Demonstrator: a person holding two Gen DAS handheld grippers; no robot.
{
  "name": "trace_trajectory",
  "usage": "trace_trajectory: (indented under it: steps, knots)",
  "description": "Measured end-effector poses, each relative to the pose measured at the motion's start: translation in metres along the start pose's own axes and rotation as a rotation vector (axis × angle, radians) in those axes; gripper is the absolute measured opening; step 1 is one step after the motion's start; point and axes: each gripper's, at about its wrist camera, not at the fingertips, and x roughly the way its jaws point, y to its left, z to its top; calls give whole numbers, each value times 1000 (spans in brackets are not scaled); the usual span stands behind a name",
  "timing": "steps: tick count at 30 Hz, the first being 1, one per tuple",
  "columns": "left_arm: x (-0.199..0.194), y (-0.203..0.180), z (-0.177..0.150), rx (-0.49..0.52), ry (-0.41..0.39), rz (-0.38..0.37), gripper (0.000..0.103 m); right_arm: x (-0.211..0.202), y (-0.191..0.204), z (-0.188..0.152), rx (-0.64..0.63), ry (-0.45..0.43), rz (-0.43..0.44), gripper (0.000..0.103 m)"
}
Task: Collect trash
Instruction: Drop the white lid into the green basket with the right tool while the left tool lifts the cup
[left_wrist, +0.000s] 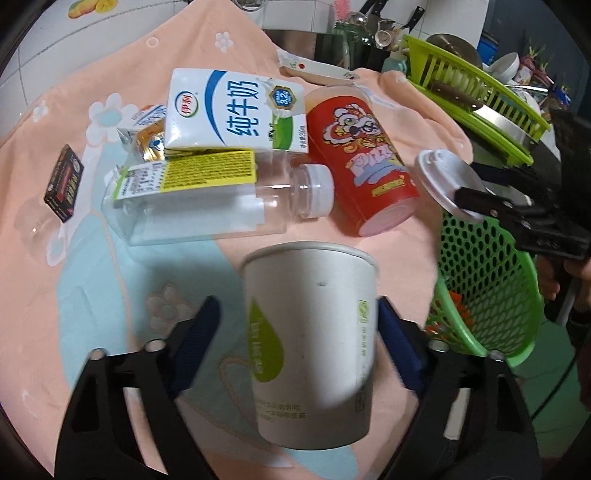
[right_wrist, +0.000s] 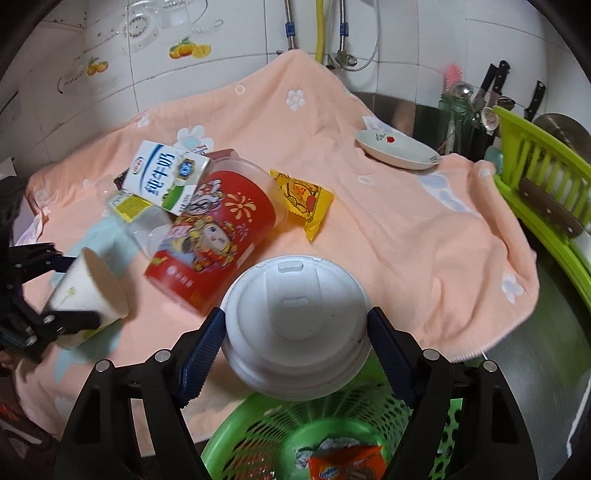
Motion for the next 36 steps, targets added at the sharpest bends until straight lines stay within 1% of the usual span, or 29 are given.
trace_trajectory:
  steps: [1, 4, 9, 16, 23, 30, 33, 36]
  knots:
    - [0, -1, 0, -1, 1, -3, 66, -7, 0, -4, 10, -5, -2, 75]
    - [-3, -5, -2, 13, -11, 14, 65, -23, 0, -14, 43, -16, -4, 75]
    - [-17, -12, -4, 13, -47, -2, 64, -47, 0, -36, 90, -27, -24, 75]
    - [-40, -35, 0, 35, -100, -60, 64, -74, -5, -72, 137, -23, -87, 75]
    - [-52, -74, 7, 88, -136, -118, 63, -90, -19, -104, 183, -3, -150, 76]
    - [-48, -116, 15, 133, -135, -167, 64, -99, -35, -127, 250, -2, -164, 77]
    - [-44, -135, 18, 160, -130, -180, 64, -104, -38, -133, 262, -7, -168, 80]
    - [-40, -152, 19, 187, -121, -190, 64, -112, -37, -136, 260, -20, -174, 80]
